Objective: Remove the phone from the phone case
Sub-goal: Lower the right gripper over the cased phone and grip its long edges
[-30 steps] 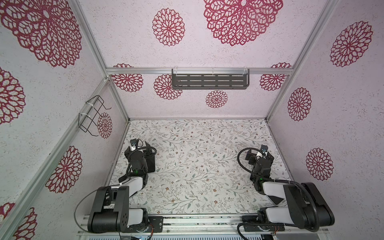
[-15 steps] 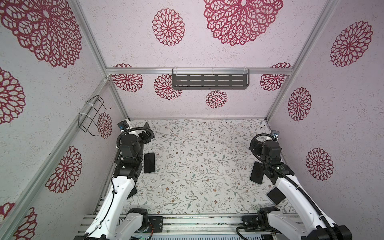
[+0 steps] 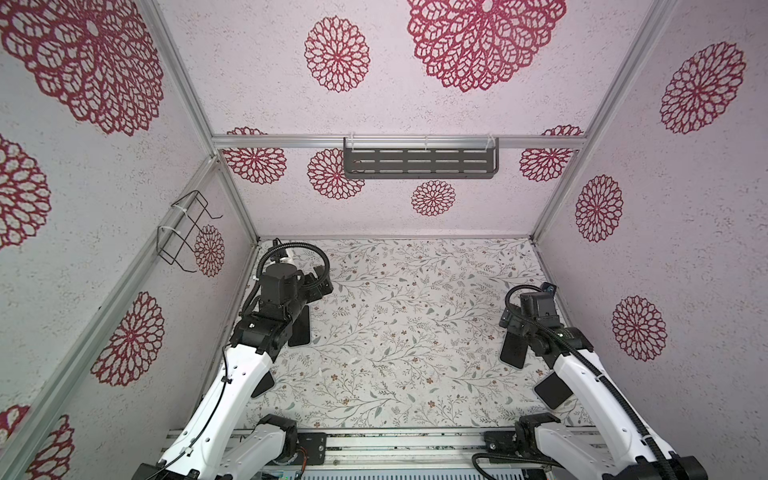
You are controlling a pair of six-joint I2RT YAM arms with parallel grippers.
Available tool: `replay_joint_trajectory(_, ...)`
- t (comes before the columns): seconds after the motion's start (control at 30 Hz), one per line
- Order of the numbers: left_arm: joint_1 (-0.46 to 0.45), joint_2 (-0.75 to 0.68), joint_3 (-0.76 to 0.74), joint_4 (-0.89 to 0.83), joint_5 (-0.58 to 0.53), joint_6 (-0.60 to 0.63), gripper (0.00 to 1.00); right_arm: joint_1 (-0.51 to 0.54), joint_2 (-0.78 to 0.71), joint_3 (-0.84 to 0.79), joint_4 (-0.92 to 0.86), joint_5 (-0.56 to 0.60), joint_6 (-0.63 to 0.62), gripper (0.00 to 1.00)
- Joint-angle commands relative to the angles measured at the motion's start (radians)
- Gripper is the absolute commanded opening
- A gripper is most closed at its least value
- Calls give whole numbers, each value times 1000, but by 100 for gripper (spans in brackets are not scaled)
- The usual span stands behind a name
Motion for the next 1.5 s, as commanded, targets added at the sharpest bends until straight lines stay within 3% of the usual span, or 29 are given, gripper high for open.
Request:
replay_joint_trajectory(0.0, -18, 14, 26, -59, 25, -26, 97, -37, 32, -30, -30, -34, 48, 99)
replay_joint_trajectory(0.57, -28, 34, 20, -98, 4, -52, 97, -96, 234, -158, 104, -183, 52, 99)
replay_joint_trajectory(1.47, -30, 47, 29, -110, 10, -64, 97, -157, 294, -213, 177, -273, 22, 93)
